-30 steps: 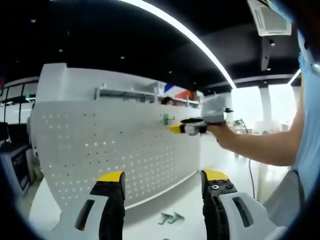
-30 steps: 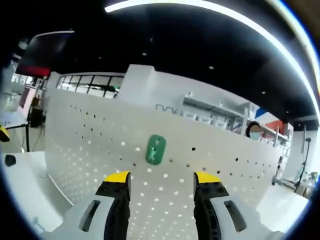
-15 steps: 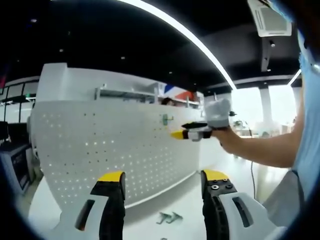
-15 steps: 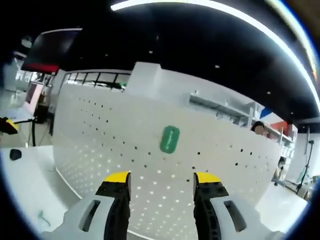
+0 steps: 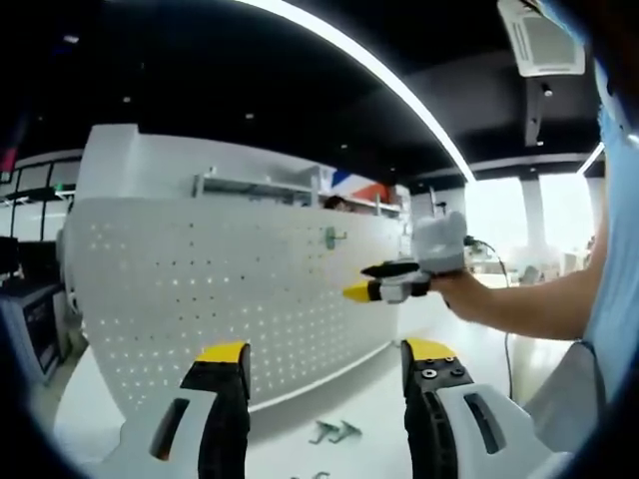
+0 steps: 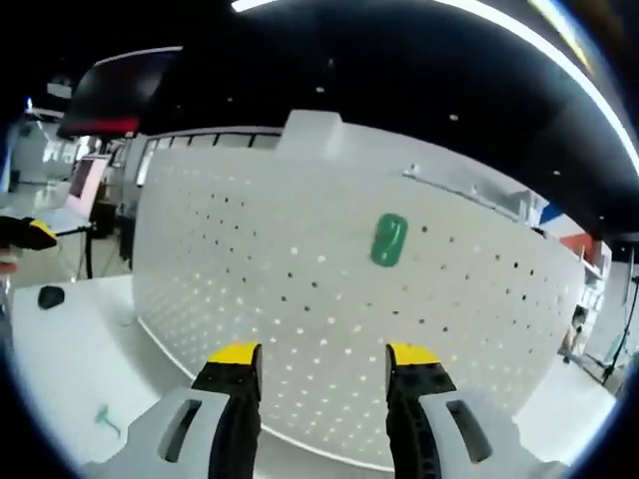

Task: Insert the hook assembly into the mounting plate slot until the hook locks in place.

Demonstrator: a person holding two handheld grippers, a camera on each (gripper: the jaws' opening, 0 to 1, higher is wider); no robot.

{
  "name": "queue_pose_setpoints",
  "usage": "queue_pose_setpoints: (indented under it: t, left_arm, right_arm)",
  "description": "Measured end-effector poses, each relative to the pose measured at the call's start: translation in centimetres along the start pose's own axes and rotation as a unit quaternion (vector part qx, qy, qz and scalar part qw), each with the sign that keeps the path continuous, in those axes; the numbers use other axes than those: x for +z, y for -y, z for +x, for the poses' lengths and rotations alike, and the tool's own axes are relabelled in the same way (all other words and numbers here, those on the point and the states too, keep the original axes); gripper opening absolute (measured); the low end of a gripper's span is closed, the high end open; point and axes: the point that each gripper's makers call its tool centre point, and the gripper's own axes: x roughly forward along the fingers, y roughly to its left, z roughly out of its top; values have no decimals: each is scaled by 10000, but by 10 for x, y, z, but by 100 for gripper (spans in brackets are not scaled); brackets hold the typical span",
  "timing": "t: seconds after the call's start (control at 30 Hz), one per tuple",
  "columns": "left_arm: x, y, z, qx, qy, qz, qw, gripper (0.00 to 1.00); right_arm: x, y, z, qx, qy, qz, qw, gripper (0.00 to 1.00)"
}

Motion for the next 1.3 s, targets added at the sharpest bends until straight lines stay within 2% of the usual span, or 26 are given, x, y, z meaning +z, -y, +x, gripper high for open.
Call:
queue_pose_setpoints:
  t: [0.37,0.7,0.87,1.07,1.3]
  left_arm:
    - [-1,-3,-4,81,21,-10,10000,62]
    - [-9,-2,-4,95,-48,-9,9999,62]
    - [-11,-3,-4,103,-76,-15,9999,62]
    - [-12,-3,-4,105,-74,-31,9999,62]
    - [-12,-4,-5,118,-56,-43,9999,62]
  right_arm:
    - [-17,-31,4,395,-232,23,9989,49]
    - [-43,-65,7,841,-616,77,9945,49]
    - [-58,-73,10,929,-831,58,9922,48]
    - [-75,-91,8,1196,-1169,43,9859,45]
    - [-91,-116,4,1661,-1501,130,9745,31]
